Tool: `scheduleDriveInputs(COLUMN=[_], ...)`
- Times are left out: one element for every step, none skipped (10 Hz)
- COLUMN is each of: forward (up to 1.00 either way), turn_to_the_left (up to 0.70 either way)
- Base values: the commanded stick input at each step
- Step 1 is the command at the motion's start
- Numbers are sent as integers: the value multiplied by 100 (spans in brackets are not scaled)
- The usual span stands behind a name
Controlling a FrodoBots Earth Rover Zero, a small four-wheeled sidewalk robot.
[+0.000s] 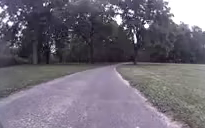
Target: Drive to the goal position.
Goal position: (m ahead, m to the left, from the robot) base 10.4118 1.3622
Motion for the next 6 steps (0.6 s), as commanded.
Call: scheduleDriveInputs(forward=[70, 70, 70, 70, 70, 70], turn_to_the_left=[1, 0, 0, 0, 2, 8])
